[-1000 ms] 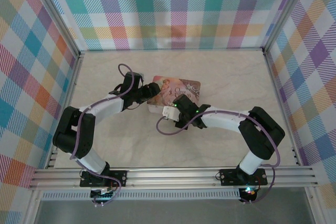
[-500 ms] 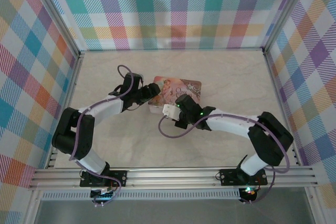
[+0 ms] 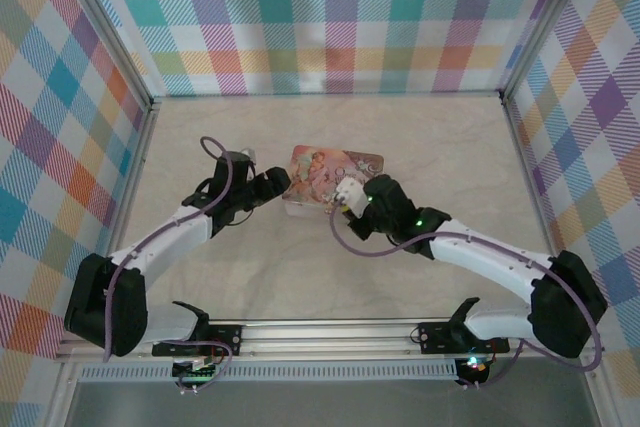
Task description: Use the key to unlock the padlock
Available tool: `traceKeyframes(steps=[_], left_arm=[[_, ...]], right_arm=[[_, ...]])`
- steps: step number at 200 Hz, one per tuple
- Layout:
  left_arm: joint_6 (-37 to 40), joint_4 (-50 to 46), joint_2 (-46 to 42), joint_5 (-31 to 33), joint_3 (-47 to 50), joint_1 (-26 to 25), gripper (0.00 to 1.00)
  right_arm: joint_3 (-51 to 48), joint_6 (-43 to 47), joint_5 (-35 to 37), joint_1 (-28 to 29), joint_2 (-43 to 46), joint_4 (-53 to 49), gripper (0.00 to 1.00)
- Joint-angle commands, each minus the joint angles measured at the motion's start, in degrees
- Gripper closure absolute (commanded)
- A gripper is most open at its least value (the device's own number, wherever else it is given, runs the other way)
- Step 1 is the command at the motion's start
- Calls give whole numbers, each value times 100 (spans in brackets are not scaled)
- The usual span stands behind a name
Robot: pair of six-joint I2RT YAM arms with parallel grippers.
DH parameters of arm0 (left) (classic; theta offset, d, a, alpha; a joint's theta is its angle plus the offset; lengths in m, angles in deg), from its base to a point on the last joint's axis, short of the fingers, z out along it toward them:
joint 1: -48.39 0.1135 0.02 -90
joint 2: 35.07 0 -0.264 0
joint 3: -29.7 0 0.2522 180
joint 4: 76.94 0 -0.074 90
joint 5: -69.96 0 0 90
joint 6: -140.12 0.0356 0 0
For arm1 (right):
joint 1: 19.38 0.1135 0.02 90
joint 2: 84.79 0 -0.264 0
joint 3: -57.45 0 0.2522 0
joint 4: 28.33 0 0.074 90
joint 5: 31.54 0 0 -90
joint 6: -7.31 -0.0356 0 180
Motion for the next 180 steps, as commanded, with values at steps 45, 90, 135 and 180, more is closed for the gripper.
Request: traceKeyframes(steps=[45,90,135,180], left_arm=[[332,-427,-290,412,116,42,22],[292,-543,-206,590,37,42,21],[286,-569,-252,626,75,42,20],[243,-551,-243,634,137,42,20]], right_arm=[[264,-1904,220,-1588,197,-892,100],[374,-2683,-110,-2900,-399,-1136,100],[809,-2895,-581,-3516,-1380,-1021,100],[1284,-3027,-841,-3809,-2283,-1038,100]])
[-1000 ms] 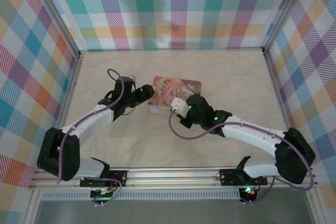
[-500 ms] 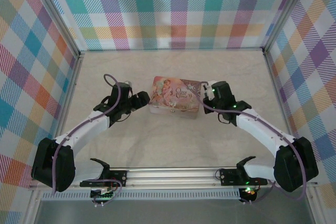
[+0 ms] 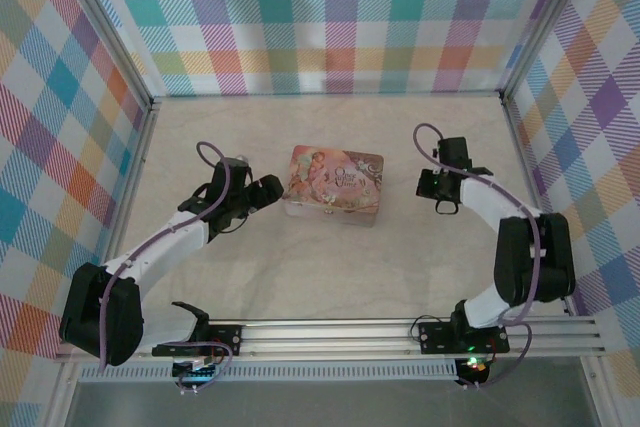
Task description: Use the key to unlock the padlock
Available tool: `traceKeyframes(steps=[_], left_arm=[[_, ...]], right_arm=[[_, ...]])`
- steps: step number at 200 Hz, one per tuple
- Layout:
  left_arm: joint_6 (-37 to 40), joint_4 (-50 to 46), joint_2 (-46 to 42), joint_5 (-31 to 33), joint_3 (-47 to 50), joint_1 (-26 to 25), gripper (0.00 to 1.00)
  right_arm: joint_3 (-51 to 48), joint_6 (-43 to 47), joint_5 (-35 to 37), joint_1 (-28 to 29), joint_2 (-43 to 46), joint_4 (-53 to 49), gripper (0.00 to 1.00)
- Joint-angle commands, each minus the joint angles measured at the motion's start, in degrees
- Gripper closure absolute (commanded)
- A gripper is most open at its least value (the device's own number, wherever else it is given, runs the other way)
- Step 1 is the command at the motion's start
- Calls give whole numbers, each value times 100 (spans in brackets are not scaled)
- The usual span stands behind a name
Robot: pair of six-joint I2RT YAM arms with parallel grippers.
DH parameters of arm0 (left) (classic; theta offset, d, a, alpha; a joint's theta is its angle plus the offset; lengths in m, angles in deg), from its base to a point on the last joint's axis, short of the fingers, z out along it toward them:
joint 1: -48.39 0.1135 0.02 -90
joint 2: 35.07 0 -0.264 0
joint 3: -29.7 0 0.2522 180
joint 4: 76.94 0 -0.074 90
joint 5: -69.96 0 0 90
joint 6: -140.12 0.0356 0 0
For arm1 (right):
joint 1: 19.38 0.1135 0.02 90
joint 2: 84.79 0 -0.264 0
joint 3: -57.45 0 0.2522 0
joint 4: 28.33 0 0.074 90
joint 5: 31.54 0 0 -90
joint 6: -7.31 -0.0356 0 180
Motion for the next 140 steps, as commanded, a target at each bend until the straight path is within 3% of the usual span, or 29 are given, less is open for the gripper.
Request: traceKeyframes(steps=[1,104,140], left_arm=[[42,-94,-75,79,51,42,20],[-20,11,74,48,23,42,20],[42,-90,23,107,-54,49,19]], right_arm=[[334,-172,-254,-84,-321,-3,100],[796,-458,-621,-238,-991,-290,92],[827,-493,-570,-233,-760,-418,70]])
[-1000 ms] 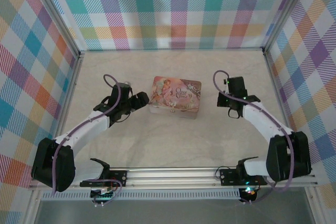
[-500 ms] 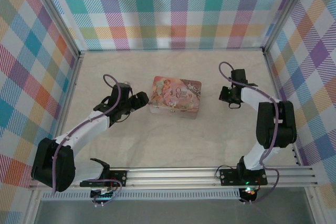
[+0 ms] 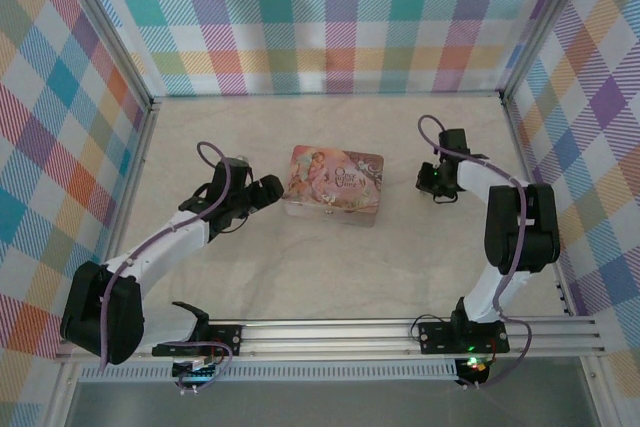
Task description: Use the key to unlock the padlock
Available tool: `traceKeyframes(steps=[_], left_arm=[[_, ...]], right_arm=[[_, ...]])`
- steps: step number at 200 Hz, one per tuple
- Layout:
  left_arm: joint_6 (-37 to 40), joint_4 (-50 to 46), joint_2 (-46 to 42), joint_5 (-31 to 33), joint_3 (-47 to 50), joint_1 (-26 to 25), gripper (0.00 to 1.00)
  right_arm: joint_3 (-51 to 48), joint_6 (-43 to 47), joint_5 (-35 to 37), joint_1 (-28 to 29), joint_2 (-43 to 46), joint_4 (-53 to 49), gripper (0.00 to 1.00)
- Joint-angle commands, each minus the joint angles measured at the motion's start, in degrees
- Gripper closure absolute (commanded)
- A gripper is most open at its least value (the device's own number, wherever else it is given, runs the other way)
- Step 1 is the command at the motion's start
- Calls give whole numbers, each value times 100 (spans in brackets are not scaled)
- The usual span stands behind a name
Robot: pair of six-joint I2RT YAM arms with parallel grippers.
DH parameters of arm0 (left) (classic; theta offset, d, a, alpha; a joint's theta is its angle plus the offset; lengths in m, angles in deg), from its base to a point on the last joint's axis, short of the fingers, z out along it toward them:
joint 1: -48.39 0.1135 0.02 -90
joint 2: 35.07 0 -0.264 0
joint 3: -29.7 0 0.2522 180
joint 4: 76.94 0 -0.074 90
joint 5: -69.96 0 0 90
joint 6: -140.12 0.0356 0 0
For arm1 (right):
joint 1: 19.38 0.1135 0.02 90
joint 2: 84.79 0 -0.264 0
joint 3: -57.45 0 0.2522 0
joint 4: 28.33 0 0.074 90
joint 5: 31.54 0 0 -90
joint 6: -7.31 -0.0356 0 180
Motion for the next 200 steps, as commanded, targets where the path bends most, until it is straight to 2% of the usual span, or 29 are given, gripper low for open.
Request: traceKeyframes(steps=[1,43,44,46,48,49,52,58,62,65,108,129,142,152,171,187,200], left_arm=[[65,-110,-23,106,-60,54,19],[242,-379,-89,232,-311,159,17],[243,-382,-92,236,-320,162,17],[250,-391,-105,250,-325,169,17],[260,-410,-110,262,-335,177,17],[265,-415,-116,268,-346,180,16],[280,-436,-125,285,-369,196,16],[318,-478,-146,319,-409,222,14],[349,-495,-161,353,-438,247,2],[370,-496,-171,380,-465,264,0],[932,-1266,-261,1099,-1027,552,0],[1411,-1310,-331,1701,-1182,743,0],[1903,-1000,-390,1996,-1050,894,0],[2333,-617,-426,2493,-791,927,0],[3077,422,-384,2933,-199,1110,0],[3058,1028,-182,2556,176,1507,0],[3013,1630,125,2586,457,1618,0]], right_arm=[[150,-45,-53,-41,185,-181,70],[20,-13,293,-43,959,-359,47],[16,-20,311,-43,977,-364,45],[13,-30,336,-43,1020,-374,34],[12,-41,359,-39,1055,-394,13],[7,-43,371,-37,1083,-399,6],[3,-33,404,-41,1141,-415,0],[-11,-19,454,-42,1254,-429,0],[-30,-19,490,-35,1322,-423,0],[-40,-25,526,-41,1381,-415,0],[-298,41,1245,-41,2042,-157,0],[-934,155,1974,-38,2547,687,0],[-1562,544,2233,-37,2905,1589,0],[-1997,845,2457,-37,3107,2174,0],[-2703,1327,2650,-39,3248,3279,0],[-2967,1362,2681,-38,3044,3774,0],[-3183,1352,2653,-36,2781,4357,0]])
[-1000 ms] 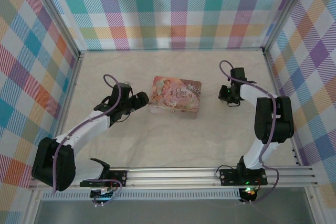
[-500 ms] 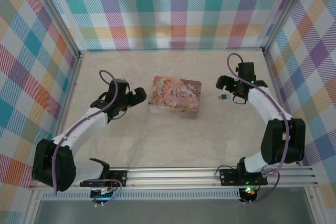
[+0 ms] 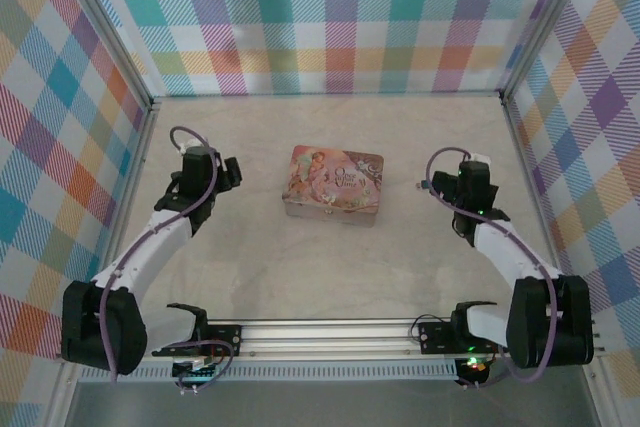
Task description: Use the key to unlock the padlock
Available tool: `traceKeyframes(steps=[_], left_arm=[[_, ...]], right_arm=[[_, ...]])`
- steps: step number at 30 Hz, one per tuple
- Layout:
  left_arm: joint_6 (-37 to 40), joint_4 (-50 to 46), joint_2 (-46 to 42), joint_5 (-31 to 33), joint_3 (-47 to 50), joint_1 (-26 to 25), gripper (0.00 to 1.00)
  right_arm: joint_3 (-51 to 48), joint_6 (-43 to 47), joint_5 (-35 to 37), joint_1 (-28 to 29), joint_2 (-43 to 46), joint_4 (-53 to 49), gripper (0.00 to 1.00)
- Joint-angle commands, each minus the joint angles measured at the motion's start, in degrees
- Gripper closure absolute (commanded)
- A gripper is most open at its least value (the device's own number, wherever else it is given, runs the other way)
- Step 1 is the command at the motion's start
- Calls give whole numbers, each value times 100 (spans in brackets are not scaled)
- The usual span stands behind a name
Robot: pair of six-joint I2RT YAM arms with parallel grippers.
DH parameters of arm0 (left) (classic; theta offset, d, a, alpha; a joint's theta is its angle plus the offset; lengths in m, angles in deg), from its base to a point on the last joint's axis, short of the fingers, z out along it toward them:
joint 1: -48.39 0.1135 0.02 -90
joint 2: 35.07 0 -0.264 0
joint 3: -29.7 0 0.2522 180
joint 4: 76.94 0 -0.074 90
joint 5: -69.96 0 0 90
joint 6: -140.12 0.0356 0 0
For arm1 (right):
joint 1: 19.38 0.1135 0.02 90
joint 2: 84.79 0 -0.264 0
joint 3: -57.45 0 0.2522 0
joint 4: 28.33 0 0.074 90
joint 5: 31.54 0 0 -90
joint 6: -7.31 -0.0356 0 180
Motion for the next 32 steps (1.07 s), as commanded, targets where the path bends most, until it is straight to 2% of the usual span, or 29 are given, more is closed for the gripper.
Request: traceKeyframes(steps=[1,8,10,12,13,14,15,16,32], left_arm=[[455,1286,429,273,486,347,0],[814,3626,1294,-93,1467,347,0],[896,4161,1398,-80,1666,356,0],[913,5099,1746,-142,1955,397,0],[1013,4955,1779,-552,1923,394,0],[1180,5203,1952,-892,1978,398,0],[1261,5676,2095,-986,2104,407,0],[1173,5283,1985,-923,2000,421,0],[1158,5402,2005,-902,2050,441,0]], right_arm=[[-318,351,256,-35,-340,1740,0],[-926,585,-321,-40,-1443,3979,0],[-945,724,-715,-37,-1435,3978,0],[-941,940,-1222,-37,-1586,4109,0],[-997,1032,-1427,-40,-1842,4415,0],[-1043,1034,-1390,-45,-1999,4816,0],[-987,877,-1129,-56,-1837,4389,0],[-1030,791,-1028,-93,-1901,4549,0],[-1009,826,-1060,-82,-1864,4483,0]])
